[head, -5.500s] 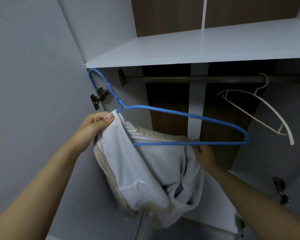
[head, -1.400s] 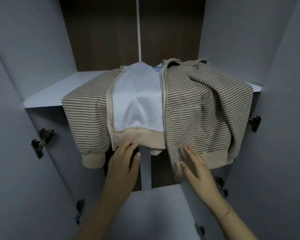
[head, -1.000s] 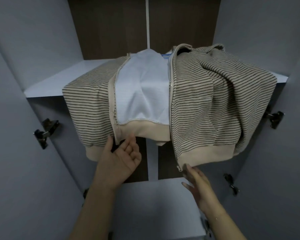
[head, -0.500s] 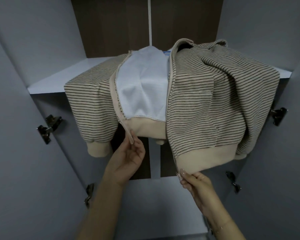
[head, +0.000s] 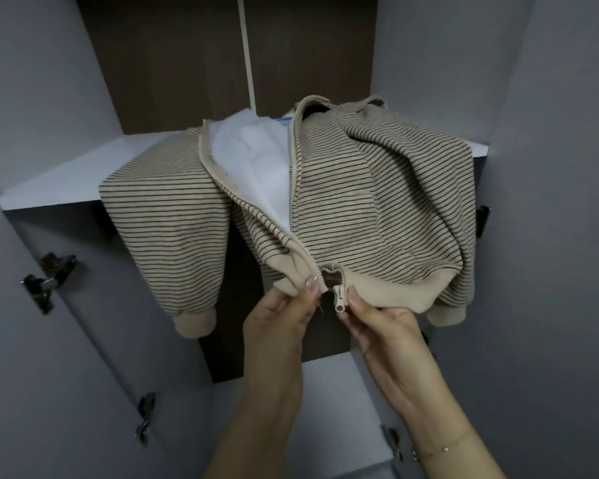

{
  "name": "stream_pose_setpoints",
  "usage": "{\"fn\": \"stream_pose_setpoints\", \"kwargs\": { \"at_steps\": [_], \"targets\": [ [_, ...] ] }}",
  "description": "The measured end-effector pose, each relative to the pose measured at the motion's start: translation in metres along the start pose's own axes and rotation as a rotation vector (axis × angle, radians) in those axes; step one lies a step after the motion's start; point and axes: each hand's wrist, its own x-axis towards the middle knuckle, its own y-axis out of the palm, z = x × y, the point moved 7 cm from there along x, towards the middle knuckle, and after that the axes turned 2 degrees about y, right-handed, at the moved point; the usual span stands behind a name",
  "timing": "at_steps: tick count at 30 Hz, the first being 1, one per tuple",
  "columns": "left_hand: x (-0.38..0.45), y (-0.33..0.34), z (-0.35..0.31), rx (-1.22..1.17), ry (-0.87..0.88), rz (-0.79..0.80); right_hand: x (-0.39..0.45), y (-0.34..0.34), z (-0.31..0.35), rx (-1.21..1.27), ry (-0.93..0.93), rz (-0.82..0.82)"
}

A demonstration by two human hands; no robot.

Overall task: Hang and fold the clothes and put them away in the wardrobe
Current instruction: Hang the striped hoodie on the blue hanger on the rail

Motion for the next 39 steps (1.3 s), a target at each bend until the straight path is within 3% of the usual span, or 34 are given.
{"fn": "stream_pose_setpoints", "kwargs": {
  "at_steps": [13,28,35,39],
  "targets": [
    [0.002,-0.002,0.002,-0.019,-0.064,0.053,-0.006,0.01,0.009,-0.146,-0.163,-0.027],
    [0.005,-0.004,0.0,0.085,0.009,0.044,-0.002,0.01,0.005,-0.093,-0.247,0.013],
    [0.005,-0.008,-0.007,0.342,0.151,0.069,-0.001,0.007,0.006,-0.176,-0.297,-0.092],
    [0.004,-0.014,0.001,0.428,0.126,0.061,0.004,0.003,0.003,-0.192,-0.27,-0.134]
  ]
}}
